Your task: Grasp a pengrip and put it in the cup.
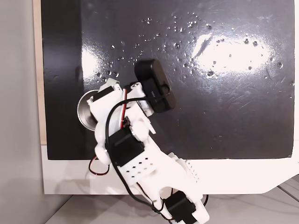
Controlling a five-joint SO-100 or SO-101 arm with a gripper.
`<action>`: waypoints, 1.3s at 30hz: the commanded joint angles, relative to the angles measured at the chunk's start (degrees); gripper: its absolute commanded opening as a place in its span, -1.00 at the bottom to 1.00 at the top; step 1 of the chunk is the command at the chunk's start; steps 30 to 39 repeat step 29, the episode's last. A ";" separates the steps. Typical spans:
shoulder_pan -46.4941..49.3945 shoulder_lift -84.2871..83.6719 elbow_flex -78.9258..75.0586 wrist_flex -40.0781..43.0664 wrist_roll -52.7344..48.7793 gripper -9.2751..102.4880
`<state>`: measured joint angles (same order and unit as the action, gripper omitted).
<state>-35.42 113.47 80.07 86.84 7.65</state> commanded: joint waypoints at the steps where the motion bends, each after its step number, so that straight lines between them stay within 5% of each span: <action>1: -3.52 -0.79 -1.58 -2.20 1.67 -0.83; 12: -6.77 -0.18 3.52 -1.67 -0.35 -0.82; 19: -6.77 0.26 3.60 -1.23 -0.44 -0.25; 39: -6.59 1.05 4.31 -0.79 -1.58 -0.26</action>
